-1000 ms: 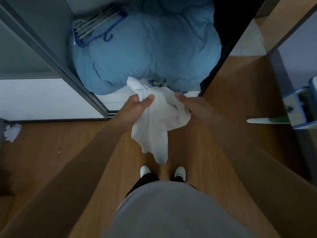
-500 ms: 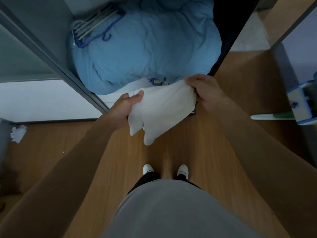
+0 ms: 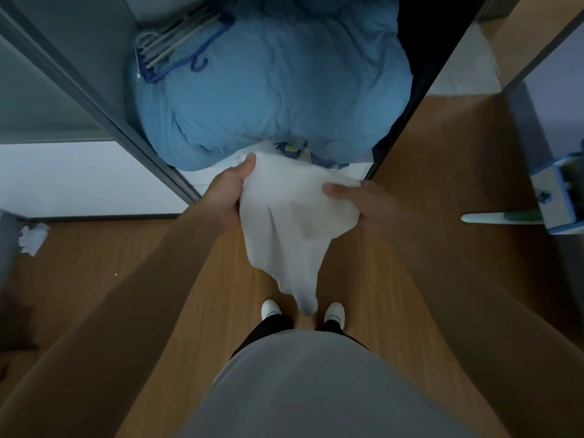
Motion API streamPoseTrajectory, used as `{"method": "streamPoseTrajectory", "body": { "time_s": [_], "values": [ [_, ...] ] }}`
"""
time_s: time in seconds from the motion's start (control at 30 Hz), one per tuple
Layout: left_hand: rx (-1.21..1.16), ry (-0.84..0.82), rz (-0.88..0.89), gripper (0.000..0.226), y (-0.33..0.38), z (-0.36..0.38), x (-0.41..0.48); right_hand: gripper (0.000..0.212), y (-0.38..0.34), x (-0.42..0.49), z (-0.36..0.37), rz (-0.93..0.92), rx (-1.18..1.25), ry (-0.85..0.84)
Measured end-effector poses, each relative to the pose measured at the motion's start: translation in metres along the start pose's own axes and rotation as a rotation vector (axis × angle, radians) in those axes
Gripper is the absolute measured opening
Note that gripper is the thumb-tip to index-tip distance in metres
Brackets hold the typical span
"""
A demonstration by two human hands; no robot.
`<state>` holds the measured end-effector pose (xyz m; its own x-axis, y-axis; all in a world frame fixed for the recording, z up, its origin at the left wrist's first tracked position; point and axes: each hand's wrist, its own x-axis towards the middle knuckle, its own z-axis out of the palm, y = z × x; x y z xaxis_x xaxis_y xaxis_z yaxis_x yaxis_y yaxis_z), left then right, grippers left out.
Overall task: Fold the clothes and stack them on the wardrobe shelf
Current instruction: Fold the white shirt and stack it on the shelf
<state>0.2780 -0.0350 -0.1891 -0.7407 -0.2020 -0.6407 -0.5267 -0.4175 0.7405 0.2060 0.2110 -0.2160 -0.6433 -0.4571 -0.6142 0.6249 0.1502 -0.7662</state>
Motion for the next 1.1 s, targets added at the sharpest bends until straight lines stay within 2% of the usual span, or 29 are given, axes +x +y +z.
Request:
{"method": "streamPoseTrajectory", "body": {
  "time_s": [0.07, 0.13, 0.27, 0.37, 0.47, 0.53, 0.6, 0.67, 0.77, 0.87, 1.0, 1.1],
  "values": [
    [0.112, 0.076, 0.013, 0.031, 0.001, -0.003, 0.002, 0.026, -0.010, -0.002, -0.002, -0.060, 0.034, 0.041],
    [0.117, 0.085, 0.009, 0.032, -0.001, -0.005, 0.003, 0.020, -0.023, -0.006, -0.001, -0.076, 0.086, 0.054],
    [0.005, -0.228, 0.012, 0.037, -0.009, -0.007, -0.005, 0.033, -0.034, -0.012, 0.007, -0.050, 0.120, 0.160],
    [0.136, -0.339, 0.066, 0.044, -0.020, -0.001, -0.007, 0.039, -0.035, -0.018, 0.011, -0.016, 0.086, 0.203],
    [0.121, -0.286, 0.081, 0.043, -0.020, 0.007, -0.007, 0.046, -0.039, -0.024, 0.006, -0.031, 0.106, 0.237],
    [0.034, -0.282, 0.074, 0.040, -0.016, 0.009, -0.006, 0.046, -0.039, -0.029, 0.000, -0.052, 0.175, 0.160],
    [-0.019, -0.317, 0.046, 0.042, -0.011, 0.011, -0.006, 0.042, -0.033, -0.034, -0.002, -0.026, 0.142, 0.076],
    [0.001, -0.327, 0.012, 0.044, -0.008, 0.013, -0.005, 0.043, -0.024, -0.036, 0.001, -0.017, 0.082, 0.030],
    [0.126, -0.224, -0.018, 0.043, -0.004, 0.019, -0.001, 0.046, -0.013, -0.031, 0.016, -0.096, 0.084, -0.016],
    [0.156, -0.168, -0.082, 0.046, -0.005, 0.016, 0.001, 0.030, -0.007, -0.028, 0.030, -0.176, 0.119, 0.039],
    [-0.069, -0.293, -0.039, 0.043, -0.013, -0.008, -0.004, 0.015, -0.004, -0.025, 0.038, -0.159, 0.279, 0.107],
    [-0.028, -0.362, 0.039, 0.045, -0.026, -0.021, -0.008, 0.009, -0.008, -0.025, 0.040, -0.109, 0.369, 0.158]
  ]
}}
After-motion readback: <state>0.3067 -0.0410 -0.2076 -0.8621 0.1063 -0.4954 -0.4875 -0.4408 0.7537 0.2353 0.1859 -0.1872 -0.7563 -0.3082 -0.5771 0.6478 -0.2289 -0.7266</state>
